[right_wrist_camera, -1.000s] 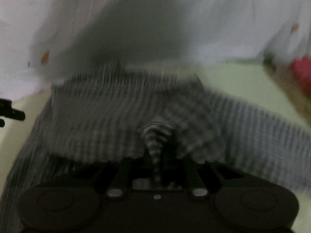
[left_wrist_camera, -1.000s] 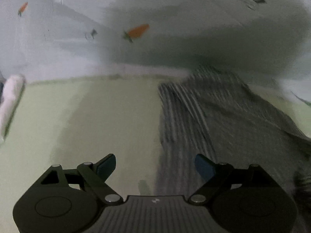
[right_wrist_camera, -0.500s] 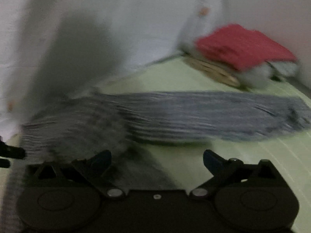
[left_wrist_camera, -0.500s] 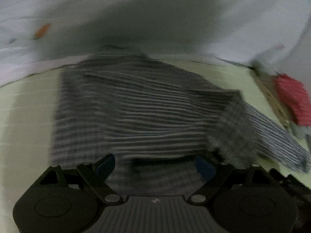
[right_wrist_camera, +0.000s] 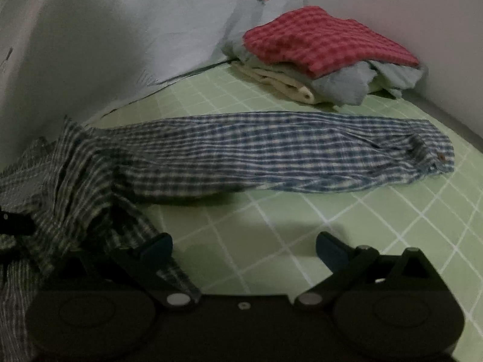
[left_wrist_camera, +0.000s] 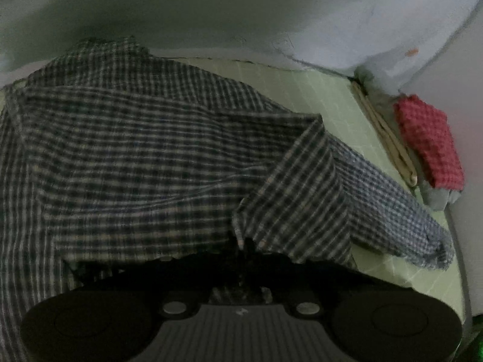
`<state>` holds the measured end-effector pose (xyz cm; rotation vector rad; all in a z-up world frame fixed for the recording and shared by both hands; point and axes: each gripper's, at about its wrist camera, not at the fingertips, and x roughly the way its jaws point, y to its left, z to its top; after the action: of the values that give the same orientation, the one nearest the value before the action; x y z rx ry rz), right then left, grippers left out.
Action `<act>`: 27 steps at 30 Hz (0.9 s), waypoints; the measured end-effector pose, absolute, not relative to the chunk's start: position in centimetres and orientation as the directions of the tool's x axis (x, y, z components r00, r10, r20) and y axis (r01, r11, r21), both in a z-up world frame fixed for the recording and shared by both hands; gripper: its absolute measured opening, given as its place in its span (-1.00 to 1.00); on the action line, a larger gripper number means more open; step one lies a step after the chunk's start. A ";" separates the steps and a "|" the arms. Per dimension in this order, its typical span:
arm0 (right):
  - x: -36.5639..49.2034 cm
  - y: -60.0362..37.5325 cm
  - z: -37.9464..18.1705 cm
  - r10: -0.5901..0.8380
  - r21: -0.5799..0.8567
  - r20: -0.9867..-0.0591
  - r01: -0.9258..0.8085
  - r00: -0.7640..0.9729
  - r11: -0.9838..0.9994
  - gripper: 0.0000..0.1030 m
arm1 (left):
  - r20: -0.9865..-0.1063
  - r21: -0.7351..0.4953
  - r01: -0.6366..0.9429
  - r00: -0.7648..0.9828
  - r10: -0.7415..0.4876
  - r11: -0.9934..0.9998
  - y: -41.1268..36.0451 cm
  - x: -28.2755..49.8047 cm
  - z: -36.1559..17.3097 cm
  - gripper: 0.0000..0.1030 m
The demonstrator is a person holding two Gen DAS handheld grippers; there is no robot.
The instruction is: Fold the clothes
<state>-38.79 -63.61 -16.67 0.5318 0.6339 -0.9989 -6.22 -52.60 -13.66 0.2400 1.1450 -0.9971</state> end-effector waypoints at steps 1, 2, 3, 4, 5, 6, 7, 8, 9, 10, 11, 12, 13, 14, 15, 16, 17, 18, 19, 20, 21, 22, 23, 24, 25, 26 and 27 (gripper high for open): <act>-38.7 -63.4 -16.5 -0.593 0.119 -0.700 0.883 0.399 0.454 0.99 | -0.837 -0.317 0.754 0.062 -0.543 0.575 -52.0 -6.3 -13.3 -0.96; -38.6 -63.2 -16.3 -0.591 0.118 -0.698 0.878 0.405 0.463 0.99 | -0.833 -0.320 0.749 0.069 -0.549 0.580 -51.3 -6.4 -12.9 -0.96; -38.5 -62.9 -16.1 -0.588 0.116 -0.696 0.873 0.411 0.473 0.99 | -0.829 -0.323 0.744 0.076 -0.555 0.585 -50.4 -6.6 -12.5 -0.96; -38.4 -62.7 -16.0 -0.586 0.115 -0.695 0.868 0.418 0.483 0.99 | -0.824 -0.328 0.737 0.083 -0.560 0.591 -49.5 -6.8 -12.1 -0.96; -38.4 -62.5 -15.8 -0.583 0.114 -0.693 0.863 0.424 0.492 0.99 | -0.820 -0.332 0.730 0.089 -0.565 0.597 -48.6 -7.0 -11.6 -0.97; -38.3 -62.2 -15.6 -0.581 0.112 -0.691 0.858 0.430 0.502 0.99 | -0.816 -0.339 0.720 0.096 -0.570 0.606 -47.5 -7.3 -11.2 -0.97; -38.3 -61.8 -15.3 -0.578 0.112 -0.688 0.850 0.440 0.515 0.99 | -0.811 -0.346 0.708 0.104 -0.575 0.616 -46.4 -7.5 -10.8 -0.97; -38.3 -61.4 -15.1 -0.574 0.112 -0.684 0.842 0.451 0.529 0.99 | -0.808 -0.354 0.693 0.111 -0.579 0.628 -45.2 -7.7 -10.5 -0.97; -38.4 -60.9 -14.8 -0.569 0.112 -0.680 0.832 0.463 0.544 0.99 | -0.805 -0.364 0.677 0.118 -0.582 0.640 -44.1 -8.0 -10.2 -0.97; -38.5 -60.3 -14.5 -0.564 0.109 -0.675 0.821 0.475 0.560 0.99 | -0.801 -0.377 0.656 0.124 -0.586 0.654 -42.8 -8.3 -10.0 -0.97; -38.6 -59.7 -14.3 -0.558 0.104 -0.673 0.809 0.485 0.578 0.99 | -0.797 -0.392 0.633 0.130 -0.590 0.668 -41.4 -8.4 -9.8 -0.97; -38.7 -59.0 -14.0 -0.551 0.098 -0.671 0.796 0.496 0.597 0.99 | -0.793 -0.406 0.608 0.136 -0.593 0.682 -40.1 -8.6 -9.8 -0.97; -38.8 -58.3 -13.9 -0.542 0.094 -0.671 0.783 0.507 0.615 0.99 | -0.791 -0.416 0.585 0.143 -0.594 0.696 -38.9 -8.8 -9.7 -0.97; -38.9 -57.6 -13.7 -0.532 0.090 -0.670 0.769 0.517 0.633 0.99 | -0.790 -0.424 0.564 0.151 -0.594 0.708 -37.7 -9.1 -9.6 -0.97; -39.0 -57.0 -13.6 -0.521 0.089 -0.672 0.756 0.526 0.649 0.99 | -0.789 -0.432 0.545 0.158 -0.594 0.718 -36.7 -9.3 -9.5 -0.97; -39.0 -56.4 -13.5 -0.509 0.089 -0.675 0.743 0.535 0.664 0.99 | -0.787 -0.440 0.528 0.164 -0.595 0.727 -35.7 -9.5 -9.4 -0.98; -39.1 -55.8 -13.4 -0.496 0.088 -0.677 0.729 0.544 0.678 0.99 | -0.783 -0.449 0.510 0.172 -0.598 0.734 -34.6 -9.6 -9.2 -0.98; -39.1 -55.2 -13.3 -0.485 0.088 -0.678 0.716 0.552 0.692 0.99 | -0.778 -0.457 0.494 0.182 -0.602 0.740 -33.6 -9.9 -8.9 -0.98; -39.1 -54.6 -13.2 -0.475 0.087 -0.679 0.703 0.560 0.706 0.99 | -0.773 -0.461 0.484 0.192 -0.604 0.744 -32.7 -10.2 -8.6 -0.98; -39.2 -54.0 -13.1 -0.464 0.086 -0.680 0.690 0.568 0.719 0.99 | -0.770 -0.462 0.479 0.201 -0.606 0.746 -31.8 -10.5 -8.4 -0.98; -39.2 -53.4 -13.0 -0.453 0.085 -0.681 0.677 0.575 0.731 0.99 | -0.768 -0.462 0.474 0.208 -0.605 0.749 -31.1 -11.0 -8.2 -0.98; -39.2 -52.8 -12.9 -0.447 0.080 -0.681 0.666 0.580 0.742 0.99 | -0.767 -0.462 0.469 0.214 -0.605 0.752 -30.6 -11.6 -8.1 -0.98; -39.3 -52.4 -12.8 -0.442 0.077 -0.681 0.658 0.584 0.749 0.99 | -0.768 -0.463 0.463 0.217 -0.603 0.756 -30.0 -12.1 -8.0 -0.98; -39.5 -52.0 -12.7 -0.437 0.076 -0.681 0.650 0.588 0.756 0.99 | -0.768 -0.464 0.457 0.218 -0.602 0.759 -29.4 -12.5 -8.0 -0.98; -39.6 -51.4 -12.6 -0.430 0.078 -0.681 0.643 0.592 0.762 0.99 | -0.772 -0.462 0.447 0.223 -0.596 0.766 -28.8 -13.0 -7.9 -0.98; -39.9 -51.0 -12.6 -0.425 0.080 -0.682 0.638 0.595 0.766 0.99 | -0.775 -0.460 0.438 0.227 -0.590 0.772 -28.2 -13.5 -7.9 -0.98; -40.0 -50.4 -12.6 -0.420 0.080 -0.684 0.633 0.597 0.770 0.99 | -0.778 -0.458 0.431 0.229 -0.585 0.777 -27.5 -14.0 -7.9 -0.98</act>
<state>-40.04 -50.45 -12.58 0.3320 0.6979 -0.6242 -13.96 -27.54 -7.91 -0.1570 1.1425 -0.7035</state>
